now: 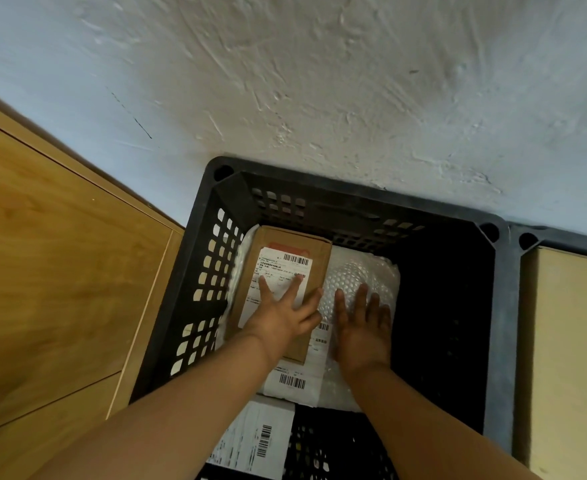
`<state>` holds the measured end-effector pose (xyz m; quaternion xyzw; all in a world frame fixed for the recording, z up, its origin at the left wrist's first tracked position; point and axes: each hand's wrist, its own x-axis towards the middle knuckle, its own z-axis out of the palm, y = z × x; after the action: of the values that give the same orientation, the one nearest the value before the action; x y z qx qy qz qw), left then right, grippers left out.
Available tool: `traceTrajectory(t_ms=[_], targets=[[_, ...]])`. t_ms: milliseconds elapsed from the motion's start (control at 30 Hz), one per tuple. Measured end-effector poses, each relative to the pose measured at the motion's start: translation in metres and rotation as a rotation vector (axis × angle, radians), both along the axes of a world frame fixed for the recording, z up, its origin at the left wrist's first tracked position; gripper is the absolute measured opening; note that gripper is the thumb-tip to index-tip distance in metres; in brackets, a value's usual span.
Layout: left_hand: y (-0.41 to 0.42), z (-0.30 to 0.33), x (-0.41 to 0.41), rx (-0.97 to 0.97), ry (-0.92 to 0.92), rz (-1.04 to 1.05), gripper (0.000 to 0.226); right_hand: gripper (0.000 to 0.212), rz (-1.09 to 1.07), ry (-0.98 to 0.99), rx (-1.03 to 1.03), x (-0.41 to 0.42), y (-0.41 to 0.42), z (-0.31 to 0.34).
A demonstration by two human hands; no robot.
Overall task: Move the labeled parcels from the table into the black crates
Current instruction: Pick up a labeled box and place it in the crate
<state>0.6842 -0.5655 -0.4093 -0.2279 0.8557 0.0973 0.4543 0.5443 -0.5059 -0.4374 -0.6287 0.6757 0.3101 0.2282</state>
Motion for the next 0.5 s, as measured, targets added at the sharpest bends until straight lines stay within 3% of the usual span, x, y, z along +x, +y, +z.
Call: traceTrajectory(t_ms=[300, 500], targets=[[0.001, -0.005, 0.002, 0.055, 0.004, 0.123, 0.121, 0.088, -0.001, 0.011, -0.005, 0.001, 0.000, -0.004], [0.008, 0.031, 0.020, 0.035, 0.046, 0.216, 0.120, 0.093, -0.109, -0.051, 0.093, 0.005, -0.004, 0.025]])
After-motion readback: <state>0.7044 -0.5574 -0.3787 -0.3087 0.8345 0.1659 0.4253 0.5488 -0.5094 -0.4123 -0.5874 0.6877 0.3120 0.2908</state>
